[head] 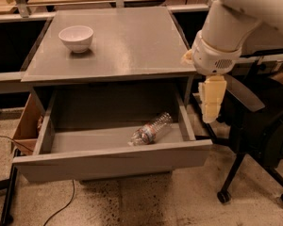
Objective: Pick water bottle from top drawer and place on counter
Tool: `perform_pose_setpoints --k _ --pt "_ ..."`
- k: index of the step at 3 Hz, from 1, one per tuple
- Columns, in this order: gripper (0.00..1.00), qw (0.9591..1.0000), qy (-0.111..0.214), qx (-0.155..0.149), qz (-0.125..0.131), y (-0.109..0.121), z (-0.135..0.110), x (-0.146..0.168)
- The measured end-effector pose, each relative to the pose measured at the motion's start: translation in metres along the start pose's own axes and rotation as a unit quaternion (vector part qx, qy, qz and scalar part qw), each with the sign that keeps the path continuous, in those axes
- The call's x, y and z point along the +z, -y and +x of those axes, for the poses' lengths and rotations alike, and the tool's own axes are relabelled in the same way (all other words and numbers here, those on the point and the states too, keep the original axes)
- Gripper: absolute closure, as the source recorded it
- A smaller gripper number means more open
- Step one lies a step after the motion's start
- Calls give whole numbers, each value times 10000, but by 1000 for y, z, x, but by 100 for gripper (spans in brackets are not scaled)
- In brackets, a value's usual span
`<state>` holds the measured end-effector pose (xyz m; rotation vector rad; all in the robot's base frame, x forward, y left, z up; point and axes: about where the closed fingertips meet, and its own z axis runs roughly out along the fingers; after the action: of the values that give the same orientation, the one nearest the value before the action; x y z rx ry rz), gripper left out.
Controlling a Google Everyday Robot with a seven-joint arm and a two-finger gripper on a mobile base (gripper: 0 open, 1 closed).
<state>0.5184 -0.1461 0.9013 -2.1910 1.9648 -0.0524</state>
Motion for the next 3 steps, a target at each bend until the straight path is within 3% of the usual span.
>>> perform_pose_setpoints --k 1,2,3 --pt "0 9978 -131 -613 -236 20 -13 43" --pt "0 9921 -313 -1163 -364 31 -24 78" --pt "0 9754 -693 -2009 -588 46 -42 117"
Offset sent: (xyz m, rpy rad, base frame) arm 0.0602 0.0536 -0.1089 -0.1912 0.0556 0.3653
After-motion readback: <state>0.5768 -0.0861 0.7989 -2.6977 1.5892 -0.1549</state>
